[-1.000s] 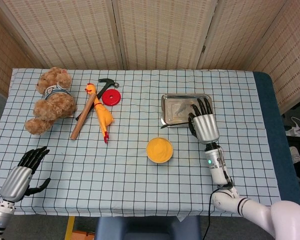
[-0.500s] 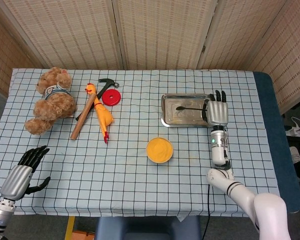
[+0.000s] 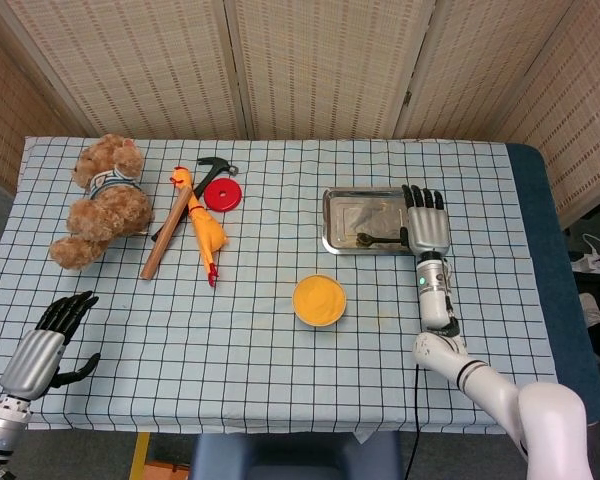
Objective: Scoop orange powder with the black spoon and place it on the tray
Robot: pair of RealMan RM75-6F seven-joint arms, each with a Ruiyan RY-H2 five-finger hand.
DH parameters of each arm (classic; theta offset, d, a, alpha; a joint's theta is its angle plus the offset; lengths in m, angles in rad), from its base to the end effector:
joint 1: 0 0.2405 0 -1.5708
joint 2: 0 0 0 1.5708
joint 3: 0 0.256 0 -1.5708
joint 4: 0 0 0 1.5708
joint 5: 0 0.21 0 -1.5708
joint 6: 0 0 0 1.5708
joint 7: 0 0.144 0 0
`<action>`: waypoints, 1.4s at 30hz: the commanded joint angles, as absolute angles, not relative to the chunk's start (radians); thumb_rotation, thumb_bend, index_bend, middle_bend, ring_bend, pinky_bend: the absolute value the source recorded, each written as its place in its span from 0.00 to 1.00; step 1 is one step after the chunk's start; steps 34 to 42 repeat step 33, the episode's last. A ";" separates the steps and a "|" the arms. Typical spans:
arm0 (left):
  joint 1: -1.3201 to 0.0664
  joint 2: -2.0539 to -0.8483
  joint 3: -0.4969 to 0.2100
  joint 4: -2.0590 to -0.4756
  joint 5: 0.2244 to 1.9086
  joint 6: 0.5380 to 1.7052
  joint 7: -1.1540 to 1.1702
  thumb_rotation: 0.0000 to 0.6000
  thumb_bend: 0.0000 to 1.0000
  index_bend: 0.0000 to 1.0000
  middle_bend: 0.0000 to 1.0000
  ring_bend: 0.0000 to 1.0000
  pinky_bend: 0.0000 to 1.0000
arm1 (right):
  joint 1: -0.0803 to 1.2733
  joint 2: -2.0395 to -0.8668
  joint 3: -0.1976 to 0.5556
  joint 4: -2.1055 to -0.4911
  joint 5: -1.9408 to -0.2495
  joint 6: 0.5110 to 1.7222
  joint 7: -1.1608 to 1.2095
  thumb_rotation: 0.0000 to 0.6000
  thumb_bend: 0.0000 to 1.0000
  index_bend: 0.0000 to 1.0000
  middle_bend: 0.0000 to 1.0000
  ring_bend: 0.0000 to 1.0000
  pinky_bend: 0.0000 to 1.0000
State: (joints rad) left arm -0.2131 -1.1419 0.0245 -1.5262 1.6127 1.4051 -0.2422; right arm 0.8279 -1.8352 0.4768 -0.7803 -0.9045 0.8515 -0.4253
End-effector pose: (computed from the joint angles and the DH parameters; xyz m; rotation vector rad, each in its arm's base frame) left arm -0.2991 0.2040 0.1331 -1.5772 -1.0424 -1.0633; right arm -0.2079 -0.4515 -0.0007 1.3894 -0.9500 0.7387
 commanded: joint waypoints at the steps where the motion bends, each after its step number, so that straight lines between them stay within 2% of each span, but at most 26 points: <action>1: -0.212 -1.141 0.025 -1.527 1.613 1.407 -0.242 1.00 0.36 0.00 0.00 0.00 0.06 | 0.776 -1.751 0.457 -0.944 -0.915 0.928 -0.450 1.00 0.39 0.00 0.00 0.00 0.00; 5: -0.210 -1.139 0.024 -1.528 1.611 1.410 -0.238 1.00 0.36 0.00 0.00 0.00 0.06 | 0.672 -1.609 0.385 -1.240 -1.009 1.064 -0.474 1.00 0.37 0.00 0.00 0.00 0.00; 9: -0.209 -1.133 0.023 -1.532 1.607 1.408 -0.222 1.00 0.36 0.00 0.00 0.00 0.06 | 0.526 -1.419 0.248 -1.607 -1.129 1.198 -0.528 1.00 0.33 0.00 0.00 0.00 0.00; 12: -0.207 -1.131 0.022 -1.540 1.590 1.397 -0.193 1.00 0.36 0.00 0.00 0.00 0.06 | 0.422 -1.304 0.127 -1.789 -1.209 1.288 -0.581 1.00 0.33 0.00 0.00 0.00 0.00; 14: -0.207 -1.127 0.024 -1.550 1.576 1.381 -0.167 1.00 0.36 0.00 0.00 0.00 0.06 | 0.360 -1.263 0.060 -1.840 -1.262 1.349 -0.596 1.00 0.33 0.00 0.00 0.00 0.00; 17: -0.203 -1.129 0.022 -1.569 1.570 1.383 -0.117 1.00 0.36 0.00 0.00 0.00 0.07 | 0.268 -1.221 -0.040 -1.844 -1.322 1.428 -0.614 1.00 0.28 0.00 0.00 0.00 0.00; 20: -0.196 -1.142 0.021 -1.568 1.583 1.405 -0.077 1.00 0.37 0.00 0.00 0.00 0.07 | 0.191 -1.241 -0.076 -1.770 -1.372 1.517 -0.558 1.00 0.24 0.00 0.00 0.00 0.00; 23: -0.190 -1.167 0.017 -1.548 1.605 1.437 -0.022 1.00 0.37 0.00 0.00 0.00 0.06 | 0.125 -1.273 -0.065 -1.690 -1.383 1.605 -0.479 1.00 0.24 0.00 0.00 0.00 0.00; 27: -0.181 -1.212 0.002 -1.512 1.605 1.467 0.042 1.00 0.37 0.00 0.00 0.00 0.04 | 0.105 -1.269 -0.059 -1.657 -1.433 1.642 -0.443 1.00 0.24 0.00 0.00 0.00 0.00; 42: -0.183 -1.227 -0.006 -1.500 1.588 1.459 0.055 1.00 0.37 0.00 0.00 0.00 0.04 | 0.092 -1.252 -0.053 -1.661 -1.441 1.637 -0.413 1.00 0.24 0.00 0.00 0.00 0.00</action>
